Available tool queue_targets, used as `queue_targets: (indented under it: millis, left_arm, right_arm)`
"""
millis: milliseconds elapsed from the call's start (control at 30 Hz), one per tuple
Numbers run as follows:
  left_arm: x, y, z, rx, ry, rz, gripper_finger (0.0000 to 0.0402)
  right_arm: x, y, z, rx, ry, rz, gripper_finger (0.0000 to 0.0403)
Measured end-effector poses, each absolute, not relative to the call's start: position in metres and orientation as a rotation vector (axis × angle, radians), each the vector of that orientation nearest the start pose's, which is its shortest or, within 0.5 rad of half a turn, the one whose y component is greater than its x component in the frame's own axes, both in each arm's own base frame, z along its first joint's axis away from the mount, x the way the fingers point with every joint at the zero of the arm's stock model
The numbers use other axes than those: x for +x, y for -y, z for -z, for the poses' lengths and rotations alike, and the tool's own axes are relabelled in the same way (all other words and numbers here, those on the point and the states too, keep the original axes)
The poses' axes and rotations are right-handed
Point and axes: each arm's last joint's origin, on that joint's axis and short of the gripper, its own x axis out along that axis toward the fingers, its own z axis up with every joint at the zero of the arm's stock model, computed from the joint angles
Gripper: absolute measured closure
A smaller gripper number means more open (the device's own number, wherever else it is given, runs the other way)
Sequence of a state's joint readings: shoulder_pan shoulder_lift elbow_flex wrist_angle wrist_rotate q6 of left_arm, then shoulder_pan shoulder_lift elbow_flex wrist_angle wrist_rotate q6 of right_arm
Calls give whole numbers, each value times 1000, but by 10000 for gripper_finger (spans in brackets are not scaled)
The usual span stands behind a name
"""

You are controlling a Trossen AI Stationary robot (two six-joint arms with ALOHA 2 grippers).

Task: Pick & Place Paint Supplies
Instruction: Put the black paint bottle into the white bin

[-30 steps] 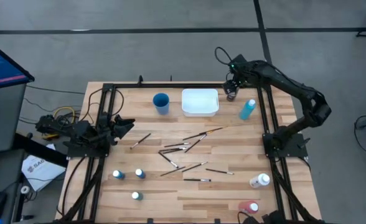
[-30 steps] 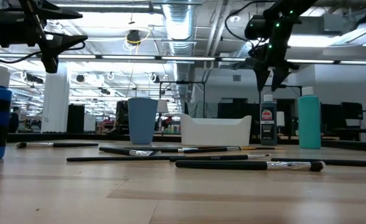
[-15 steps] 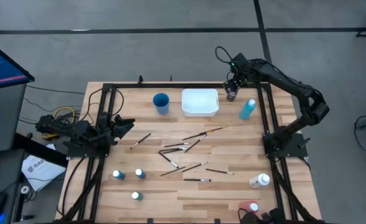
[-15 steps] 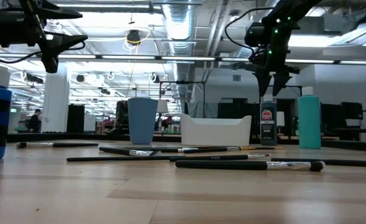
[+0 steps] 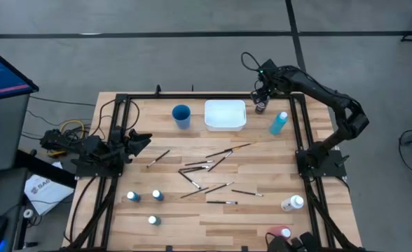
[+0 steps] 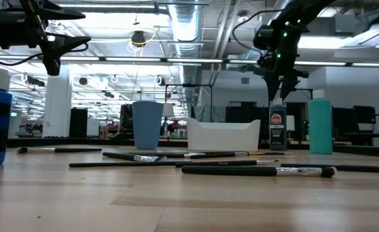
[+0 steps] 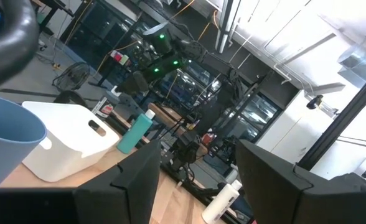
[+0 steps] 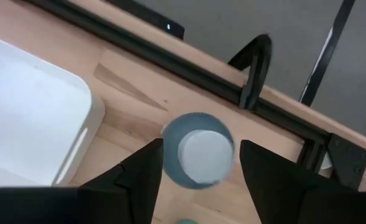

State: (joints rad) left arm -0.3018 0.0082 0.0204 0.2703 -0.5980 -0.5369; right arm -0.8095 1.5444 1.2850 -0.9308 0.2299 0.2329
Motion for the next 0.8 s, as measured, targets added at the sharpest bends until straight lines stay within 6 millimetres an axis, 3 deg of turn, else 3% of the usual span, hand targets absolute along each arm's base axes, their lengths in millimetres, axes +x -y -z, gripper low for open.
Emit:
queue_targets:
  millis: [300, 667, 800]
  left_arm:
    - [89, 11, -194, -654, 330, -219, 199]
    - [89, 11, -194, -653, 330, -220, 202]
    - [89, 11, -194, -653, 330, -220, 202]
  right_arm:
    - [208, 226, -264, 545, -1118, 1041, 206]
    - [207, 223, -267, 536, -1118, 1042, 292]
    - [207, 223, -267, 536, -1119, 1043, 293]
